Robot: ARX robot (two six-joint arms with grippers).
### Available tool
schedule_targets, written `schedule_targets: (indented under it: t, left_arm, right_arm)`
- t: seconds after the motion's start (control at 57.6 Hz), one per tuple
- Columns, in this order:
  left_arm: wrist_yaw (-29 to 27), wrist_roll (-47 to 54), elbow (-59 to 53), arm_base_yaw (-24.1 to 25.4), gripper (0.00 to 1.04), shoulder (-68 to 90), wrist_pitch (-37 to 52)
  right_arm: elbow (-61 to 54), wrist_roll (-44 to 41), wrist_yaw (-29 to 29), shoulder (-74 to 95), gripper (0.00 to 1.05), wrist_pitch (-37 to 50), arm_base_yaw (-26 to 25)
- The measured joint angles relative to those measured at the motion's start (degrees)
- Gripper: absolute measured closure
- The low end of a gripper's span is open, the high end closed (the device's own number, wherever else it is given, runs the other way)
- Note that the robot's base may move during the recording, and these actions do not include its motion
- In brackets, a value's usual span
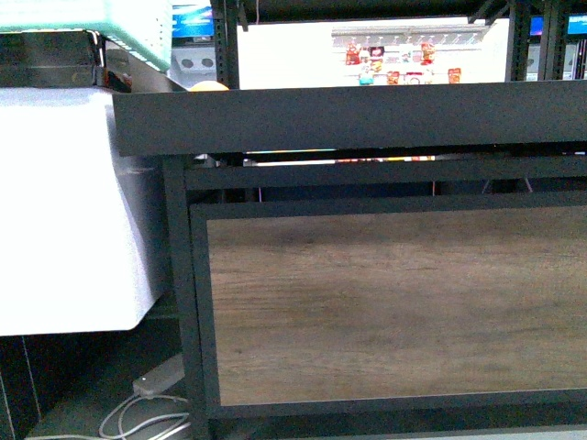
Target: Pick lemon from shelf
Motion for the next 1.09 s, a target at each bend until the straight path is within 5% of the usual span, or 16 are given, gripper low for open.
schedule_targets:
  t: [1.093]
  left_arm:
    - [0.0,0.0,0.0,0.0,0.08,0.0,0.0]
  right_arm:
    - [0.0,0.0,0.0,0.0,0.07,0.0,0.0]
